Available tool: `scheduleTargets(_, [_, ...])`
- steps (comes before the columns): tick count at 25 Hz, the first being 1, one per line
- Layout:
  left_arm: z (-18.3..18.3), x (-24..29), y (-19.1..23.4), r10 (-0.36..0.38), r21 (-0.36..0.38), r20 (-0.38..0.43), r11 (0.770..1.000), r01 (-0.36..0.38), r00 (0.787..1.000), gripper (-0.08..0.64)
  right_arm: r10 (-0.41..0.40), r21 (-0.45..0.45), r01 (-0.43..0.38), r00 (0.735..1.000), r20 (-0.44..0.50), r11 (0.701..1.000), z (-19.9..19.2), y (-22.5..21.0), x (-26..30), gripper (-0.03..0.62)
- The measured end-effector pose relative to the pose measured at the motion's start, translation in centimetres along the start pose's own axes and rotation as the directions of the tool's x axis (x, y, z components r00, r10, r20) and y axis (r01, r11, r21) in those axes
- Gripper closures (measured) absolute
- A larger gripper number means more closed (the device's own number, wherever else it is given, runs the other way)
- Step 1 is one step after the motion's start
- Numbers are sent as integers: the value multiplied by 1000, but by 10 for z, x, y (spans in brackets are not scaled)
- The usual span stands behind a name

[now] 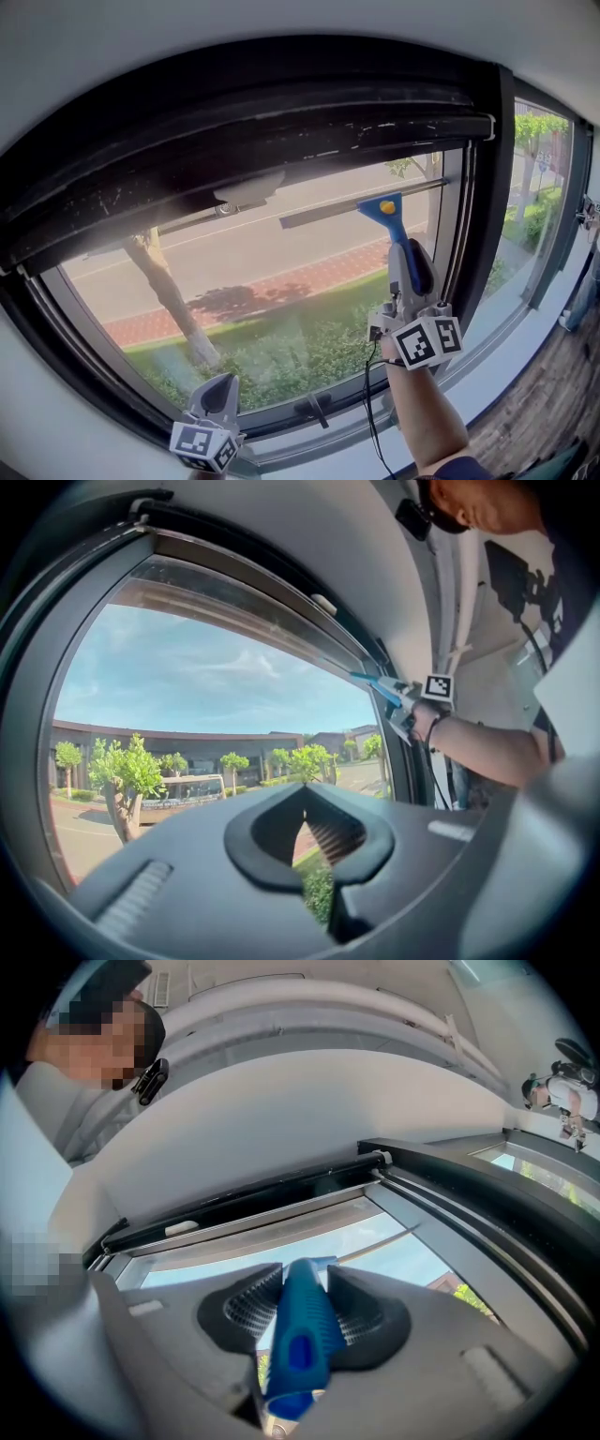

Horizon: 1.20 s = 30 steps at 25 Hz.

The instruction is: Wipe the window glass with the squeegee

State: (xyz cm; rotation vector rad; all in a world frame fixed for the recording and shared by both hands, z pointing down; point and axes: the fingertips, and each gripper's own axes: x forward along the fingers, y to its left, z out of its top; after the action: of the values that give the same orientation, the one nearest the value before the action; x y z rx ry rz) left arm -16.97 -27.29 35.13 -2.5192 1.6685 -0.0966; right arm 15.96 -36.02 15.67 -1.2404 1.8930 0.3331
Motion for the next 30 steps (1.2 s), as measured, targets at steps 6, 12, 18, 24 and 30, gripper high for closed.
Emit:
scheduleTargets(6, [-5, -1, -4, -10, -9, -15, 1000, 10, 1000, 557, -5, -4, 5, 1000, -24, 1000, -8, -3, -10, 442])
scheduleTargets(12, [-1, -5, -4, 2, 4, 2, 1000, -2, 1000, 557, -7, -4, 7, 999, -48, 1000, -14, -4, -18, 442])
scheduleTargets(18, [-2, -6, -10, -7, -4, -3, 1000, 7, 1000, 557, -15, 0, 15, 997, -73, 1000, -22, -7, -29, 442])
scheduleTargets(24, [-5, -10, -14, -8, -11, -11, 1000, 8, 1000, 557, -26, 1, 26, 995, -101, 1000, -31, -10, -40, 442])
scheduleTargets(30, [-10, -13, -17, -12, -17, -21, 1000, 12, 1000, 557, -38, 3, 38, 991, -125, 999, -40, -13, -53, 442])
